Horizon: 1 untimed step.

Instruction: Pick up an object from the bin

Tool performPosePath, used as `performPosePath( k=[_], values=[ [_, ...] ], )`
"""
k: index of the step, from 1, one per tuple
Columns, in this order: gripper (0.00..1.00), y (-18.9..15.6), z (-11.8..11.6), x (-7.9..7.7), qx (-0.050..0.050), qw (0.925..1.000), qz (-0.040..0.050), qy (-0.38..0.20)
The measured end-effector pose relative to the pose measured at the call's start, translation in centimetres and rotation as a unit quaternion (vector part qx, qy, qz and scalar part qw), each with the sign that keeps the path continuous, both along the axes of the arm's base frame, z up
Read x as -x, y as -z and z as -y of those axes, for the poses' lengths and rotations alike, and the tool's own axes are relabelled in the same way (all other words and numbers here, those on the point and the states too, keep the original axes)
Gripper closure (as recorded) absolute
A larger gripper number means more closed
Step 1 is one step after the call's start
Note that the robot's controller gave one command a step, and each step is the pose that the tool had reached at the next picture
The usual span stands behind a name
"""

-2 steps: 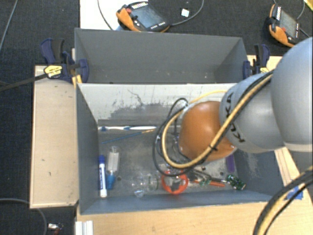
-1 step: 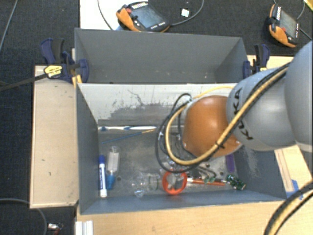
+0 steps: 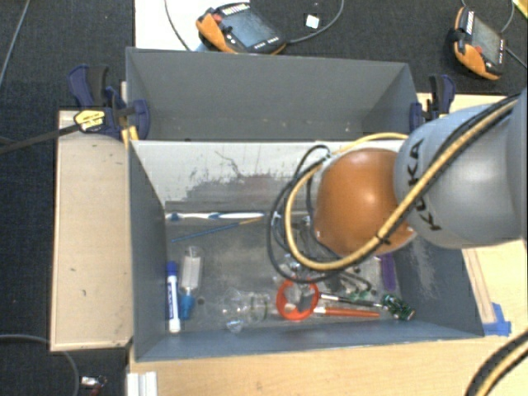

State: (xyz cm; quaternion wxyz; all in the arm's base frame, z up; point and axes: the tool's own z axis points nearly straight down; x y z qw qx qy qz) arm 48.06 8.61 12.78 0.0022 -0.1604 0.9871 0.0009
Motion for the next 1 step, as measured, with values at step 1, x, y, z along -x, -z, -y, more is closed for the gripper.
performPosePath(
  k=[1],
  values=[
    [1.0, -2.26, 0.01, 0.12, 0.0, 1.0, -0.0025, 0.002]
  ],
)
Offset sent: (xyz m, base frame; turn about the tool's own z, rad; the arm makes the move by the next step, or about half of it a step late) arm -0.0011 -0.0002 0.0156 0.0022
